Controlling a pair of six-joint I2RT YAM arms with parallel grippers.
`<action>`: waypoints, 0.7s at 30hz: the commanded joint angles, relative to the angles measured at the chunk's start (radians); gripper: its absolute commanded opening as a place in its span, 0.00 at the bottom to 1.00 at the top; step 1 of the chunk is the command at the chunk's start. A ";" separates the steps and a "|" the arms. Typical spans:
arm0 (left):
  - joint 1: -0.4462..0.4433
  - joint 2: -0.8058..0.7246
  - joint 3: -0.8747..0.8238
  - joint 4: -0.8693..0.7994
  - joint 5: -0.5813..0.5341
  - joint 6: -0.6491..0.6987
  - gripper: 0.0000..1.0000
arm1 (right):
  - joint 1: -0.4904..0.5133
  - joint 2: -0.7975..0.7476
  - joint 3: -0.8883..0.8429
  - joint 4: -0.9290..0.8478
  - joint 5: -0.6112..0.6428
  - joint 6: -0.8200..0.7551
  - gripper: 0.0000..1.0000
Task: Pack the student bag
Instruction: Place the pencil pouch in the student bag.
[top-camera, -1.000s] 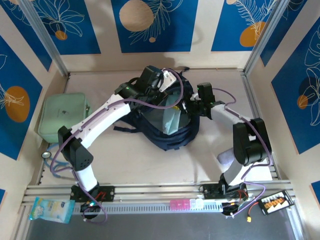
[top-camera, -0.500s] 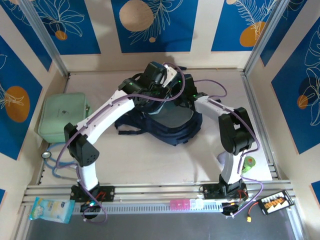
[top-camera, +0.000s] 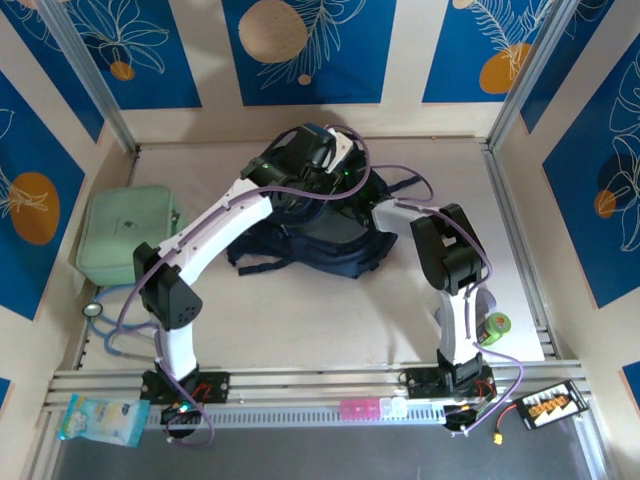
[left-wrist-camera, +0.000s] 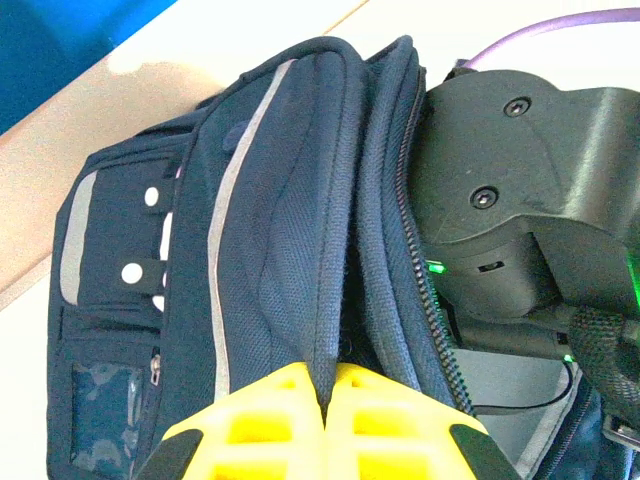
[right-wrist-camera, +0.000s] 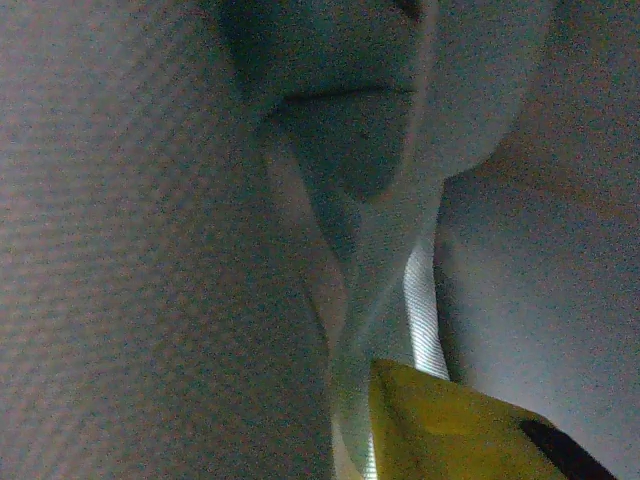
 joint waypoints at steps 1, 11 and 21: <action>-0.023 -0.039 0.059 0.139 0.046 -0.002 0.00 | -0.007 0.004 -0.036 -0.027 -0.028 0.036 0.41; -0.013 -0.043 0.048 0.154 0.031 0.002 0.00 | -0.048 -0.197 -0.144 -0.218 -0.035 0.002 0.61; -0.008 -0.040 0.045 0.156 0.046 0.004 0.00 | -0.029 -0.208 -0.180 -0.271 -0.023 -0.030 0.38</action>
